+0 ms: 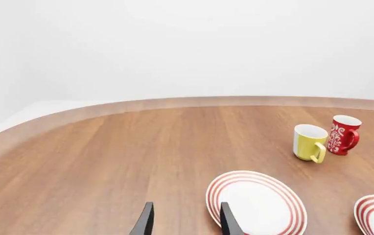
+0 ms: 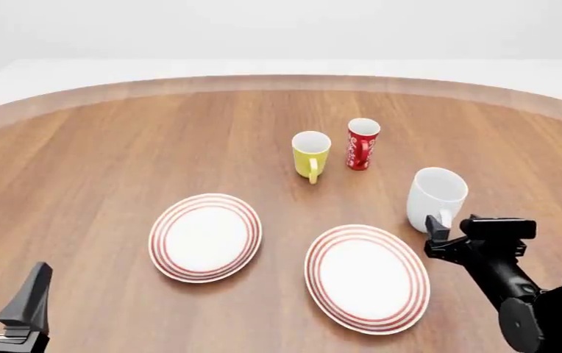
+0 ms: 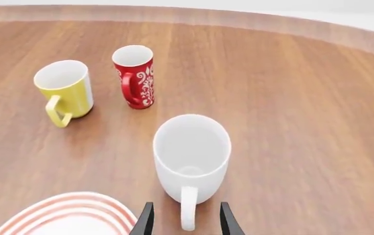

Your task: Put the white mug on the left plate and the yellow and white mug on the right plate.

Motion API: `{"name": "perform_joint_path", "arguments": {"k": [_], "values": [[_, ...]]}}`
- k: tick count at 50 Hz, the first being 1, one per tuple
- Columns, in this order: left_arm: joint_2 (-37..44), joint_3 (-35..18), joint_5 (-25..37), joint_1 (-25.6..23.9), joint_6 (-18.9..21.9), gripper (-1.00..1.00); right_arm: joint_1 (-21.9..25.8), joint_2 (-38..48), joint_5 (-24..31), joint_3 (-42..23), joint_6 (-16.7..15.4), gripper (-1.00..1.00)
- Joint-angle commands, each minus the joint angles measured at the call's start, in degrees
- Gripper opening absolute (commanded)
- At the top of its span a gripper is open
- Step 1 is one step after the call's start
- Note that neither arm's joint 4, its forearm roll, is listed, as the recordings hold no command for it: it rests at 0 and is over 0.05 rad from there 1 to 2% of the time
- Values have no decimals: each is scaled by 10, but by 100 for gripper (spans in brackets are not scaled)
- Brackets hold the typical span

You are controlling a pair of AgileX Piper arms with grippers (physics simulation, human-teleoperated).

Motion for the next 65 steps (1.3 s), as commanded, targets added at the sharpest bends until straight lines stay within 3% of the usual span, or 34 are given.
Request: {"name": "perform_joint_path", "arguments": {"k": [1,32,33,46,52,56,57,65], "values": [[0,0,0,0,0,100,0,30,-10,-8,3,100],[0,0,0,0,0,100,4,92,-10,-32,14,100],[0,0,0,0,0,100,5,92,-9,-32,17,-100],[0,0,0,0,0,100,-5,58,-4,-22,14,-100],[0,0,0,0,0,100,-2,-10,23,-8,15,-100],[0,0,0,0,0,100,7,-71,50,5,14,-100],[0,0,0,0,0,100,40,-244,154,27,9,-100],[0,0,0,0,0,100,54,-307,208,25,3,-100]]}}
